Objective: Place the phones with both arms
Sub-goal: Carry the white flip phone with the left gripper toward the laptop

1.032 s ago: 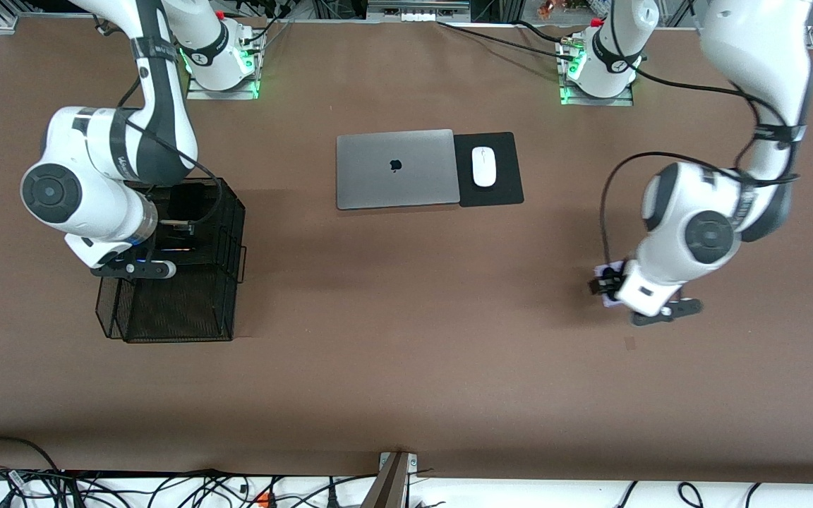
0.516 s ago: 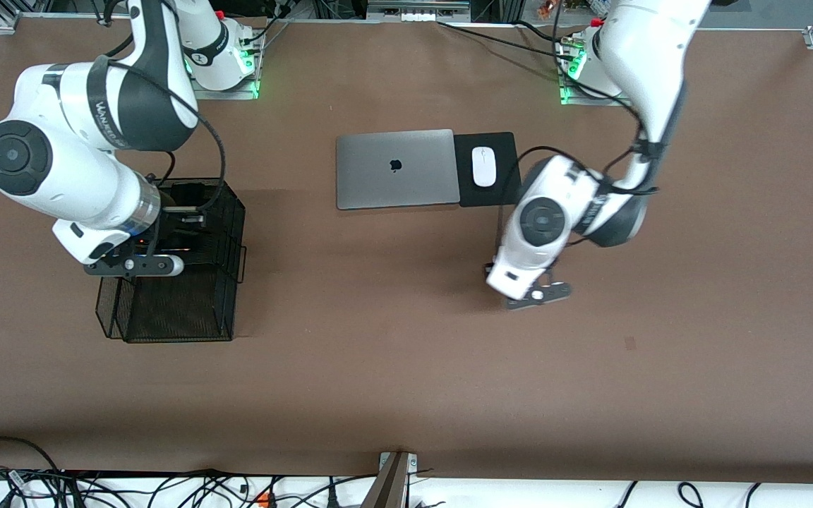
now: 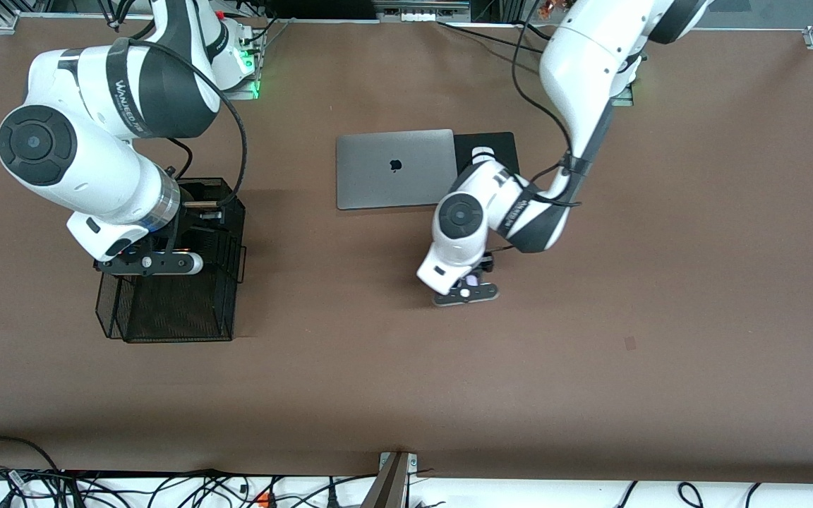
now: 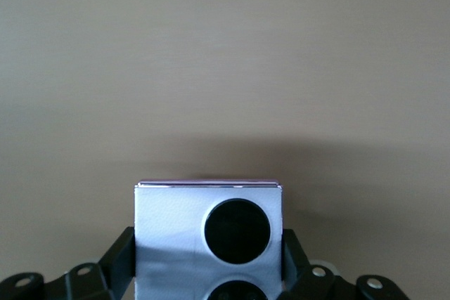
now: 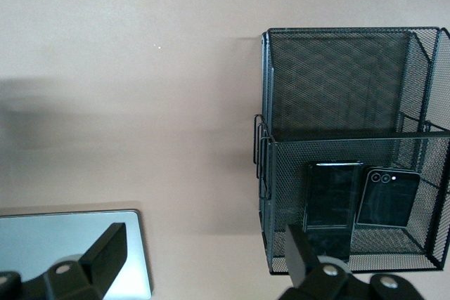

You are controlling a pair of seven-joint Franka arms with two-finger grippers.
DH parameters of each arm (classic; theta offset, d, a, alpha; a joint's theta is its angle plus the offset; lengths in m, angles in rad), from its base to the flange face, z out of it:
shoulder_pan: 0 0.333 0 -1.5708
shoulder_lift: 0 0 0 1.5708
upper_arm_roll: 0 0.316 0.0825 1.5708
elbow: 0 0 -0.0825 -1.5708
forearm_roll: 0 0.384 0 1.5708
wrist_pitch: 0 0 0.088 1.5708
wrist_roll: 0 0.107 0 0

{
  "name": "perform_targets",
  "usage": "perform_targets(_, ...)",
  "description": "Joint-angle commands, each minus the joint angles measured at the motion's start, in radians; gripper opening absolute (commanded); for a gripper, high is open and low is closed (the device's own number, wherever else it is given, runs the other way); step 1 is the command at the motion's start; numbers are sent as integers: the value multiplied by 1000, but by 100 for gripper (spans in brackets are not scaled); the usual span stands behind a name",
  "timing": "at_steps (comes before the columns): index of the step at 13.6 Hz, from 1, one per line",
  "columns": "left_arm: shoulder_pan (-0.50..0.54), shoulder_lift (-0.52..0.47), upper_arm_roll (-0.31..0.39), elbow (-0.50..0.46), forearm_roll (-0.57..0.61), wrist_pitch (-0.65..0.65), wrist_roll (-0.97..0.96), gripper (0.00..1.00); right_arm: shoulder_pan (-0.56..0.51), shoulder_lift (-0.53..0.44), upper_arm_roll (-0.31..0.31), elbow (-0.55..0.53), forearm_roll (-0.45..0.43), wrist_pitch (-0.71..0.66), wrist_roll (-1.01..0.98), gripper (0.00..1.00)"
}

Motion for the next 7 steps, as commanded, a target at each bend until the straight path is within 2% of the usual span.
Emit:
perform_targets(1, -47, 117, 14, 193, -7, 7, -2, 0, 1, 13, 1, 25, 17, -14, 19, 99)
perform_targets(4, -77, 152, 14, 198, -13, 170, -30, 0, 2, 16, 3, 26, 20, -11, 25, 99)
perform_targets(7, -97, 197, 24, 200, -7, 247, -36, 0, 2, 19, 3, 25, 43, -5, 31, 99)
